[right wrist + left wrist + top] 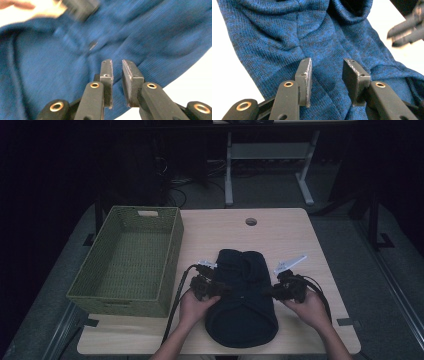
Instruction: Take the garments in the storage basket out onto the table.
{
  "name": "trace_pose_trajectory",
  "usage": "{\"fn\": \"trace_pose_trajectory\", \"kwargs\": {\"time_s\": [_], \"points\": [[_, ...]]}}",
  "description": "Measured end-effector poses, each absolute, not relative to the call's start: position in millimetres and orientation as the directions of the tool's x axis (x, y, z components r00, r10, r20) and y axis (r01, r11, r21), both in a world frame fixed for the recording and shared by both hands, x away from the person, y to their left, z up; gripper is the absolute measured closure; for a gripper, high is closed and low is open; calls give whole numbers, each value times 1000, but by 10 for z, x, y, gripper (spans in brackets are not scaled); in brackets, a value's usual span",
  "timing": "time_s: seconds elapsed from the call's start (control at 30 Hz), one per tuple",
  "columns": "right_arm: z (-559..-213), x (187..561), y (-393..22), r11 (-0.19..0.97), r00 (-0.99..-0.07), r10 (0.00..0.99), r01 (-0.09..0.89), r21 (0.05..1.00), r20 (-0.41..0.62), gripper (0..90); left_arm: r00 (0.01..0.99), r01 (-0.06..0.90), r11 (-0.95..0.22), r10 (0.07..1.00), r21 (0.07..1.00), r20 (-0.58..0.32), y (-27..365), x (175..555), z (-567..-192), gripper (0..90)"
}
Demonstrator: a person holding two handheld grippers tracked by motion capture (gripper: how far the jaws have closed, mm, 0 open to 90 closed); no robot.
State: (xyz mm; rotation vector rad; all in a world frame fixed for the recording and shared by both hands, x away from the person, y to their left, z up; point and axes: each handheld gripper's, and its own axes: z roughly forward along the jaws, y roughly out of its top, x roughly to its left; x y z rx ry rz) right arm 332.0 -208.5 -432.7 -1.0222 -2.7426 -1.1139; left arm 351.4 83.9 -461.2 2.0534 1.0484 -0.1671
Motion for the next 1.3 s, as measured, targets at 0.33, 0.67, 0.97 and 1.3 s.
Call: {"fn": "trace_pose_trajectory", "kwargs": {"time_s": [0.33, 0.67, 0.97, 1.3], "points": [[-4133, 3721, -2038, 408, -729, 641, 588, 698, 240, 785, 649, 729, -338, 617, 595, -444, 823, 3479, -4643, 595], [-4293, 4065, -1826, 411, -715, 636, 633, 656, 292, 776, 653, 728, -342, 609, 594, -449, 830, 3415, -4665, 603], [-4617, 4013, -1795, 492, -734, 609, 646, 583, 300, 798, 656, 732, -344, 589, 588, -472, 838, 3331, -4680, 605], [-4558, 3885, -1832, 545, -763, 587, 621, 564, 272, 780, 664, 728, -339, 563, 595, -492, 824, 3255, -4634, 602]]}}
